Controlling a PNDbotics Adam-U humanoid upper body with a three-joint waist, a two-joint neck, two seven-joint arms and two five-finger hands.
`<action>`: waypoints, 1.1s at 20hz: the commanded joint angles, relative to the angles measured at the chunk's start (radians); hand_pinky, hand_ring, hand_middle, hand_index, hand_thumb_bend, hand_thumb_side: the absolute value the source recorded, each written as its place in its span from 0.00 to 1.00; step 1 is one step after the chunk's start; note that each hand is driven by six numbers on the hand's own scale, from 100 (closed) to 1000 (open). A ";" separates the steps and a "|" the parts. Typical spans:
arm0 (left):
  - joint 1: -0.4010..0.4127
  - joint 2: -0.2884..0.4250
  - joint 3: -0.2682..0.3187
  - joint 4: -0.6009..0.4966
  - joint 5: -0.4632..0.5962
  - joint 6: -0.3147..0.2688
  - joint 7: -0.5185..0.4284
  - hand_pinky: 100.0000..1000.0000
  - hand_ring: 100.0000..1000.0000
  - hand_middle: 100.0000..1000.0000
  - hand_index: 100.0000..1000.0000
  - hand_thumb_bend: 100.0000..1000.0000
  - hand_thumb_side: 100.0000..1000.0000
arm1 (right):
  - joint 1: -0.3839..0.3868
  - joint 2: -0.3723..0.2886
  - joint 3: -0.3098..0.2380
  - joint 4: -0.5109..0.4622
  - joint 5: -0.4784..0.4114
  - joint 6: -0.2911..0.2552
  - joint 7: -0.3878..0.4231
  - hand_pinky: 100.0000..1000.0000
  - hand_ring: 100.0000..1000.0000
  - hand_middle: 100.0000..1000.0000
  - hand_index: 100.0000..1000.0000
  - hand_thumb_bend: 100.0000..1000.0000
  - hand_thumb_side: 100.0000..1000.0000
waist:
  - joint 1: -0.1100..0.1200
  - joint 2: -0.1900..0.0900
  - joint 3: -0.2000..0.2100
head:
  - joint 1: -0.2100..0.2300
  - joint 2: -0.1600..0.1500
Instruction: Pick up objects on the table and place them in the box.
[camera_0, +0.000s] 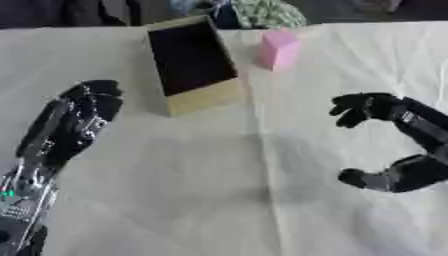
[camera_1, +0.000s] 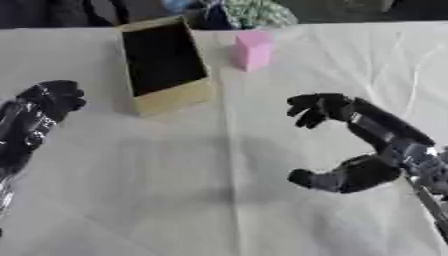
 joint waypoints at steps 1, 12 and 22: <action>-0.007 0.009 0.002 -0.024 0.003 -0.002 -0.005 0.79 0.69 0.64 0.77 0.53 0.63 | -0.017 -0.046 -0.011 -0.030 0.002 -0.003 -0.003 0.68 0.70 0.75 0.92 0.50 0.29 | -0.002 -0.022 0.002 | 0.003 -0.005; -0.003 0.014 -0.002 -0.023 0.001 -0.002 -0.014 0.79 0.69 0.65 0.77 0.53 0.64 | -0.042 -0.191 -0.029 -0.077 -0.013 -0.017 -0.005 0.70 0.72 0.76 0.92 0.49 0.30 | -0.014 -0.027 0.016 | -0.002 0.001; -0.018 0.022 -0.022 -0.030 0.006 -0.007 -0.040 0.79 0.69 0.65 0.77 0.53 0.64 | -0.079 -0.394 -0.075 -0.107 -0.061 -0.053 -0.013 0.72 0.74 0.78 0.92 0.49 0.30 | -0.036 -0.023 0.064 | -0.029 0.000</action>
